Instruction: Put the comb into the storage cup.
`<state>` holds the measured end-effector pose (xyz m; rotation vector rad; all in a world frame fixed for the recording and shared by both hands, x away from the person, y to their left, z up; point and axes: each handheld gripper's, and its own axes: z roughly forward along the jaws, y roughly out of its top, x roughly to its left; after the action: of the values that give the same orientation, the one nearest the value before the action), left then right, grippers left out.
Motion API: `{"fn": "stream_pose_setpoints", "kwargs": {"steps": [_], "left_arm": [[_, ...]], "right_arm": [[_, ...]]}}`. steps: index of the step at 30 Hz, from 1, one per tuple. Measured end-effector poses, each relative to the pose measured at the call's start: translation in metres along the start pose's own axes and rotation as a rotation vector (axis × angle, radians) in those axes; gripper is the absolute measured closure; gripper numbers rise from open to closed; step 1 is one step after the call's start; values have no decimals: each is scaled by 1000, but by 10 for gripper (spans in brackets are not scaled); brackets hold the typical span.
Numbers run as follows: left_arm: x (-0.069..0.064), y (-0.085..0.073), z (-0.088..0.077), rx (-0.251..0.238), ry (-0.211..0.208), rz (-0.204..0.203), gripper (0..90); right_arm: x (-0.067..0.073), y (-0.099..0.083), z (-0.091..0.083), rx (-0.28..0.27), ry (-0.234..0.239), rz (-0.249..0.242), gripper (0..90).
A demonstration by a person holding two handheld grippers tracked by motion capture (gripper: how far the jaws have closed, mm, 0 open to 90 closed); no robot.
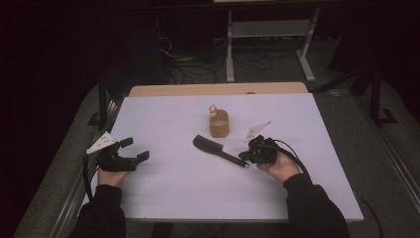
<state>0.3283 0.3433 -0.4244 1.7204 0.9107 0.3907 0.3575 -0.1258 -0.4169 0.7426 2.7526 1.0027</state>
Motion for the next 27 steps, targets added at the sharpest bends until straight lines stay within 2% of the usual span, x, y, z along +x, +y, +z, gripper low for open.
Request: {"fn": "stream_pose_setpoints", "kwargs": {"steps": [10,15,20,27], "left_arm": [[0,0,0,-2,0,0,0],[0,0,0,-4,0,-1,0],[0,0,0,-3,1,-1,0],[0,0,0,-3,0,1,0]], "right_arm": [[0,7,-3,37,39,7,764],[-2,12,-4,51,40,15,649],[-4,18,-2,83,-8,24,530],[-7,23,2,74,-16,40,359]]}}
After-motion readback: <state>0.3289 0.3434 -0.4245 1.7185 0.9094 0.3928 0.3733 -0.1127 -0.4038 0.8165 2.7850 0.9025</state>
